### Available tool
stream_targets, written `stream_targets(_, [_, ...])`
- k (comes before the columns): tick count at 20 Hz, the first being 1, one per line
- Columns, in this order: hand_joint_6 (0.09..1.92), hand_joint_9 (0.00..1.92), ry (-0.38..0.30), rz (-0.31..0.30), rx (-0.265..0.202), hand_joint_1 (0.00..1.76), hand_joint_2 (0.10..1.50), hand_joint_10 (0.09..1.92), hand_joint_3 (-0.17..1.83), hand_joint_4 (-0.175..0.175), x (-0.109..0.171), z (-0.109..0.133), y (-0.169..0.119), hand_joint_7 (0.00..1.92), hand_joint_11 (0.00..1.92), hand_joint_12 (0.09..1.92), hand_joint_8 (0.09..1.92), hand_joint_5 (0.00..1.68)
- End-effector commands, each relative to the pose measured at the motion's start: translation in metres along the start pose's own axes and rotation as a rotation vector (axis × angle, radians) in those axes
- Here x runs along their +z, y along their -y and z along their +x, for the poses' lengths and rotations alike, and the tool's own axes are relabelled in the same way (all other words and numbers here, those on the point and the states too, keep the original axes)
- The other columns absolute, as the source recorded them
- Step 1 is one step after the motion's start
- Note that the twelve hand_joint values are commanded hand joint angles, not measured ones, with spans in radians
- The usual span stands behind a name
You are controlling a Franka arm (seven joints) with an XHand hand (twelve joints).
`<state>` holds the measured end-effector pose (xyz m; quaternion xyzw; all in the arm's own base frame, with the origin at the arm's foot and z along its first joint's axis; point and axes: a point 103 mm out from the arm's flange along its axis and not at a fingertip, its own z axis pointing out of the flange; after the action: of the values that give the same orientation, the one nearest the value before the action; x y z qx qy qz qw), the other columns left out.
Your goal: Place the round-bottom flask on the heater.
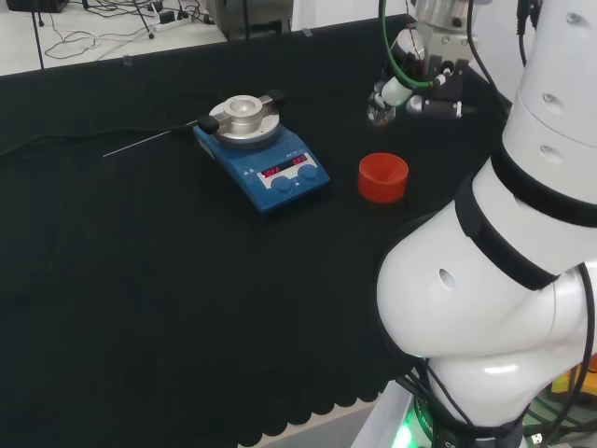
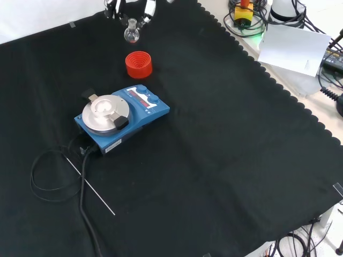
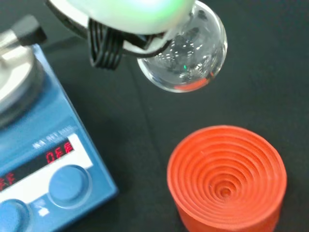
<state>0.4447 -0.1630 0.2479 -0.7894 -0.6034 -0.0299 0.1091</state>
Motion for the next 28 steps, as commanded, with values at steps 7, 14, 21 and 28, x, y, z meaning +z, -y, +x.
stream_targets(7, [1.00,0.66,0.017,0.020,-0.116,1.15,0.60,0.57,0.90,-0.078,-0.024,0.085,-0.006,0.40,0.36,1.33,0.65,1.15])
stream_targets(14, [1.00,0.66,0.036,0.039,-0.184,1.15,0.60,0.57,0.90,-0.082,-0.026,0.134,-0.038,0.40,0.36,1.33,0.65,1.15])
stream_targets(21, [1.01,0.65,0.060,0.083,-0.223,1.15,0.60,0.57,0.90,-0.084,-0.019,0.161,-0.076,0.40,0.36,1.33,0.65,1.15])
stream_targets(28, [1.01,0.65,0.073,0.105,-0.255,1.15,0.59,0.57,0.91,-0.084,-0.010,0.180,-0.104,0.39,0.36,1.33,0.65,1.15])
